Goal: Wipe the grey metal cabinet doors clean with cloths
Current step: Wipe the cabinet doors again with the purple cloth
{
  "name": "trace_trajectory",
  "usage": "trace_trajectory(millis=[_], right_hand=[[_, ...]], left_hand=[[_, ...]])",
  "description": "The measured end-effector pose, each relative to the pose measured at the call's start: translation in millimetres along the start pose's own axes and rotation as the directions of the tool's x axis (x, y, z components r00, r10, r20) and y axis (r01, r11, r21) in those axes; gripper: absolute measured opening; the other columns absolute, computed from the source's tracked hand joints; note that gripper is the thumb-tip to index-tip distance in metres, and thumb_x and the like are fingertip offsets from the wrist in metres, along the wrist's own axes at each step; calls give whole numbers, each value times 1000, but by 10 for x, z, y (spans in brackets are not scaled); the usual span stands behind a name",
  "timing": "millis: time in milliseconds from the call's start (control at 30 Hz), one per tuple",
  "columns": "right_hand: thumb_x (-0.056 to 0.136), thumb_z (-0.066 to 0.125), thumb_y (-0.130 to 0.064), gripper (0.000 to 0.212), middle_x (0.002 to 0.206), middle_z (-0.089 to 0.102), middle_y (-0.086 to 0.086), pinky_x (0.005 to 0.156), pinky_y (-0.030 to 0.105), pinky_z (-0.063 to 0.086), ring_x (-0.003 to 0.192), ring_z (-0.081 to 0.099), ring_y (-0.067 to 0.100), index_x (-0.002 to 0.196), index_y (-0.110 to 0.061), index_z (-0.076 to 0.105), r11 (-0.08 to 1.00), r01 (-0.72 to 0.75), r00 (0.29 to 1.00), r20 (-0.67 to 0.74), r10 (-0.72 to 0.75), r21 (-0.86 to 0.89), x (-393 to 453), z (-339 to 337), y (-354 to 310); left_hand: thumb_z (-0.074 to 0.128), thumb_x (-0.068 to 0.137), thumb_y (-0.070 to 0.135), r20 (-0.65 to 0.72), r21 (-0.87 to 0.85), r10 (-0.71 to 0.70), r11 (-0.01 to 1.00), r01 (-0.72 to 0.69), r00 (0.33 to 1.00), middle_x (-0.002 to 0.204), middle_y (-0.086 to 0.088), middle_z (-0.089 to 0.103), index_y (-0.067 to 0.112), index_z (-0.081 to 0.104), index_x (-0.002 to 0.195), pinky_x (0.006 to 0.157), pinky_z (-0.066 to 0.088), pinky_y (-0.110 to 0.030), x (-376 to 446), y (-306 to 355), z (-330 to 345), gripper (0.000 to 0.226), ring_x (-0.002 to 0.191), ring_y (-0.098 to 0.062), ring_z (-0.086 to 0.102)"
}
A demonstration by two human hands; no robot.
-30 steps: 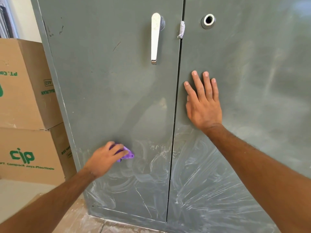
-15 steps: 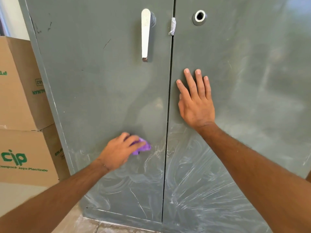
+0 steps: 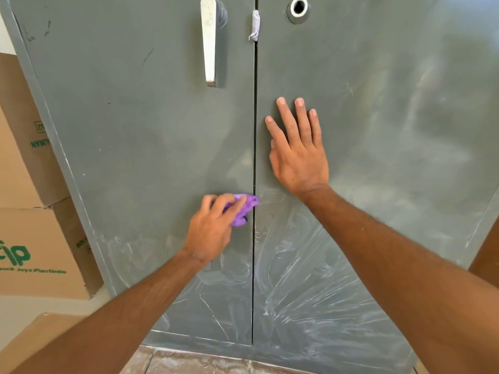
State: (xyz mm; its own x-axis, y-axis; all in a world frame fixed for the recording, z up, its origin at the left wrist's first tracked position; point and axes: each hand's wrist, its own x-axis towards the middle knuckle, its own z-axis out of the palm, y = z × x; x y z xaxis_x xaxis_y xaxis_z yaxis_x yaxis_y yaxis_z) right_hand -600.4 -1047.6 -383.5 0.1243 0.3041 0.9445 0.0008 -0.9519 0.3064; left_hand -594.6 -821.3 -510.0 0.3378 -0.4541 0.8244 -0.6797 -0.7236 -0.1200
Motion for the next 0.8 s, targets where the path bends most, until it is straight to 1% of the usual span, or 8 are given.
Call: trace_trajectory(millis=[167,233,300,400,500,600,700,800], right_hand=[[97,52,-14,52,162,38,19,123,59,27,151,32,45,149,-11,53,1000,4,1000,23,-4,-1,3,-15,9],[97,52,-14,53,162,38,19,123,59,27,151,32,45,150,-11,53,1000,3,1000,26,-3,5,0,-19,14],[97,52,-14,53,162,39,19,122,60,28,150,33,46,150,-10,53,1000,7,1000,26,-7,7,6,-31,16],[96,54,-12,52,161,41,19,121,60,30,149,35,46,148,-10,55,1000,6,1000,8,-6,28,11,-41,10],[96,56,-11,51,161,41,19,122,59,29,150,34,45,147,-11,56,998,21,999,25,-22,52,5,-54,21],[99,57,-9,46,161,40,20,123,59,27,150,34,46,145,-11,58,995,31,999,36,-35,94,22,-99,46],[92,62,0,45,160,41,21,124,59,25,151,32,45,136,-9,62,984,19,995,97,-37,179,-34,-190,53],[85,67,0,34,141,59,18,115,55,38,139,47,40,118,-6,66,956,57,979,174,-111,289,-275,-402,-19]], left_hand=[[84,53,2,253,74,376,911,-405,891,123,4,51,18,61,138,59,53,-29,-314,-150,111,89,90,-23,47],[83,61,4,160,62,284,953,-296,945,123,4,52,21,54,140,58,55,-31,-112,-127,-7,86,93,-23,48],[66,79,6,-50,-29,58,998,-59,997,123,3,51,21,55,142,56,54,-33,285,11,-139,66,96,-25,48],[55,85,6,-162,-87,-81,994,68,983,121,2,49,15,65,138,54,48,-32,678,253,-170,55,97,-26,46],[69,71,-1,-44,76,232,971,-228,972,125,3,48,17,64,137,53,50,-32,335,191,72,68,92,-26,44],[77,60,-1,243,66,470,865,-498,848,123,4,53,22,60,137,57,50,-30,-161,44,152,83,87,-23,48],[83,57,-2,194,-19,237,971,-238,952,120,6,55,24,65,133,54,55,-30,-168,141,80,82,90,-23,54],[67,82,-3,30,-429,-181,886,176,983,119,2,54,18,63,134,85,56,-37,72,435,-60,56,104,-19,57]])
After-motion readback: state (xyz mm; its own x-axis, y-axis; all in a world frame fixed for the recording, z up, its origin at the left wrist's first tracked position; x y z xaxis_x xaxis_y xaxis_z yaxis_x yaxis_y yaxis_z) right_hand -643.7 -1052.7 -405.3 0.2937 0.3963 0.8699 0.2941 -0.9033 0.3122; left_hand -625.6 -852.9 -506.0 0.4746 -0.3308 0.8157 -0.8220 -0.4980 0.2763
